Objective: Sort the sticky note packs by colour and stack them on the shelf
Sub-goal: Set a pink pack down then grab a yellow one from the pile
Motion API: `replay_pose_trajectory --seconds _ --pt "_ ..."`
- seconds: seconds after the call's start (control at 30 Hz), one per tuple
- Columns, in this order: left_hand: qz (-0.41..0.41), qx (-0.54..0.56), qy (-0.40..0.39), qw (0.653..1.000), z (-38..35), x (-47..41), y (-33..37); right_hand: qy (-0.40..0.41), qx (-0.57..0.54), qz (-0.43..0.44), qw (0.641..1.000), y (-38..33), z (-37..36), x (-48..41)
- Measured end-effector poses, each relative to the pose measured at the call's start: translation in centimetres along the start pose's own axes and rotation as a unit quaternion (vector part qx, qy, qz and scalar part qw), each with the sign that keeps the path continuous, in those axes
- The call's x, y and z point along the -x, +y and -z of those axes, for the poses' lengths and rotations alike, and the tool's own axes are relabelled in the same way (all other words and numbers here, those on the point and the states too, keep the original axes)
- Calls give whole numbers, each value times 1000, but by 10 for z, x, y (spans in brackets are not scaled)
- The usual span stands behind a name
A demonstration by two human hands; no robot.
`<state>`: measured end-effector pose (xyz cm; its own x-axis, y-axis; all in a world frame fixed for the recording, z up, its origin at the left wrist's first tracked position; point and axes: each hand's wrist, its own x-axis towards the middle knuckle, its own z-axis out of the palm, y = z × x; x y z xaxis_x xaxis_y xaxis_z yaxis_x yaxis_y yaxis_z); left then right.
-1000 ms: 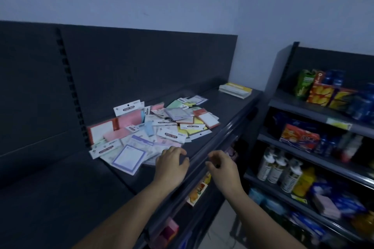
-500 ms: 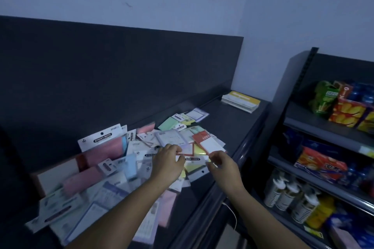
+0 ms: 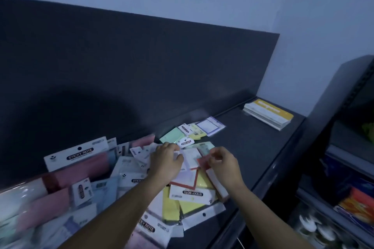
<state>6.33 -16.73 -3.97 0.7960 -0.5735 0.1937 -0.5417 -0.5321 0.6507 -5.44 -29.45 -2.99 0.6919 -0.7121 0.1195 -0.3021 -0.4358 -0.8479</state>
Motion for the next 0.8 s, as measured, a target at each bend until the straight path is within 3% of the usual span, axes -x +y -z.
replay_pose_trajectory --seconds 0.33,0.7,0.8 --pt "70 -119 4 990 -39 -74 15 -93 21 10 995 39 -4 -129" --pt "111 -142 14 983 -50 -91 11 -226 193 210 931 49 -36 -192" --pt "114 -134 14 984 -46 -85 11 -211 218 247 920 47 -42 -197"
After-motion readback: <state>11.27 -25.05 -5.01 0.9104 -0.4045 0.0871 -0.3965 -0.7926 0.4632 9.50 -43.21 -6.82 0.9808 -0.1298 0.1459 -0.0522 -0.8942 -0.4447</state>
